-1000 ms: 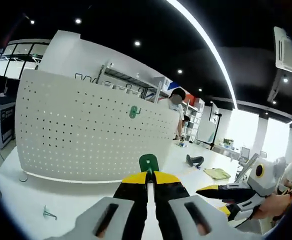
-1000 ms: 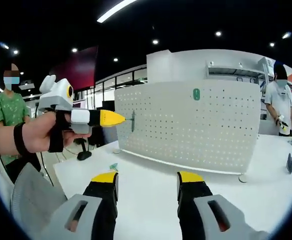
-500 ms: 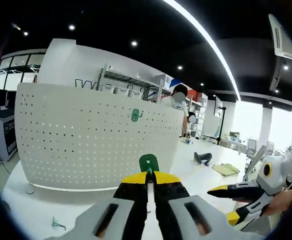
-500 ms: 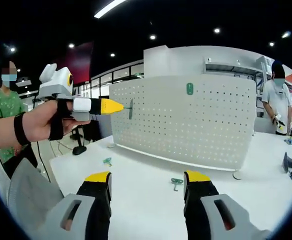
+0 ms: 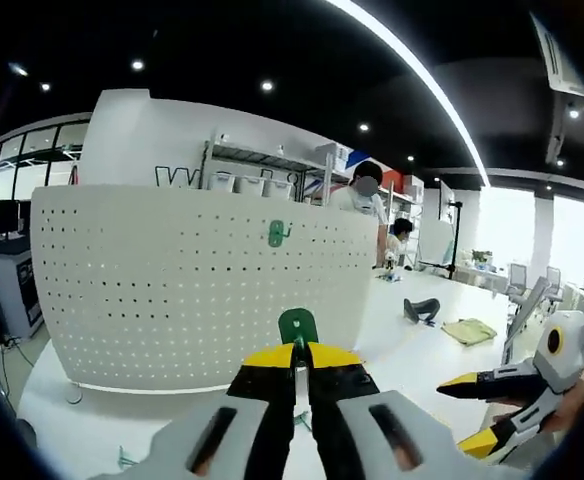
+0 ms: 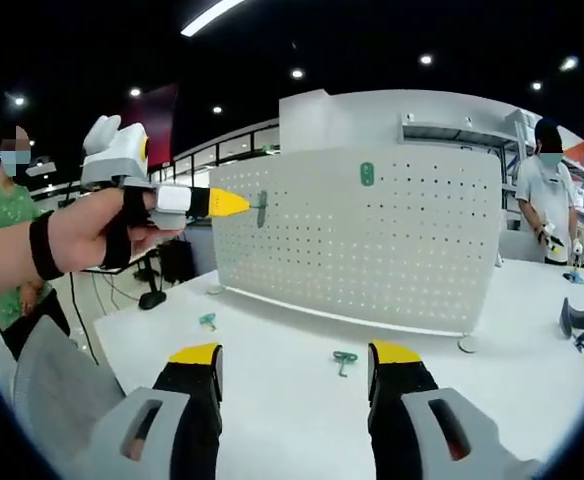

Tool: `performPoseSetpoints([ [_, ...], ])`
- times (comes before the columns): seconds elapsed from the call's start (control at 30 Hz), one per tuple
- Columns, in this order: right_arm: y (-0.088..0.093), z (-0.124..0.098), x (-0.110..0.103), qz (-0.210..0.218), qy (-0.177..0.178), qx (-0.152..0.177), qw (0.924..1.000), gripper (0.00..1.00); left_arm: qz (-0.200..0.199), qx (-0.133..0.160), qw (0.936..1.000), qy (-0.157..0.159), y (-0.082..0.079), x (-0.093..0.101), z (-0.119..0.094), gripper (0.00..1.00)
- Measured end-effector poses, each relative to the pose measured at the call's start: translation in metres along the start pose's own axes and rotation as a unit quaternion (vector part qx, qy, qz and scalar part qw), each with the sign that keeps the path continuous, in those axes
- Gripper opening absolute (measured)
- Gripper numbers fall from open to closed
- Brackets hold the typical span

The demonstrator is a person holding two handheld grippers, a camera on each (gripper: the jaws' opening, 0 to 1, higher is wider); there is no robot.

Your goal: Insert the hook assembly into the mounting plate slot until the hook locks in place.

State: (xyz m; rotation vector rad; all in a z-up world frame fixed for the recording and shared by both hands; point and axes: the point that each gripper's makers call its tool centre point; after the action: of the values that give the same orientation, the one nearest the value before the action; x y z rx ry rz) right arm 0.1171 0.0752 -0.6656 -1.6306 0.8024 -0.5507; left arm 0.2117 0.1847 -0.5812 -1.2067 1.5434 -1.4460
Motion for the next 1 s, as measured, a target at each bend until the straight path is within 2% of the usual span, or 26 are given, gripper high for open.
performPoseSetpoints([
  [0.43, 0.002, -0.006, 0.008, -0.001, -0.001, -0.002, 1.0, 0.59, -0.004, 0.004, 0.9995, -0.032, -0.009, -0.002, 0.014, 0.03],
  [1.0, 0.011, -0.013, 0.018, 0.008, -0.007, -0.011, 0.9999, 0.59, 0.025, 0.006, 0.9981, -0.056, -0.019, 0.004, 0.041, 0.03],
])
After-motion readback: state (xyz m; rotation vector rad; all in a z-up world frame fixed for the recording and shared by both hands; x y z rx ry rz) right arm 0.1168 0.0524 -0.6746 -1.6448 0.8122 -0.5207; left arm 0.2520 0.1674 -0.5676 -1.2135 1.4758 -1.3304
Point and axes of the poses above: the point that each gripper's makers call its tool centre point, and the gripper's own axes: z roughly forward along the fingers, x roughly to its right, y roughly out of its underside, and after that the axes turned 13 degrees about -y, right-handed
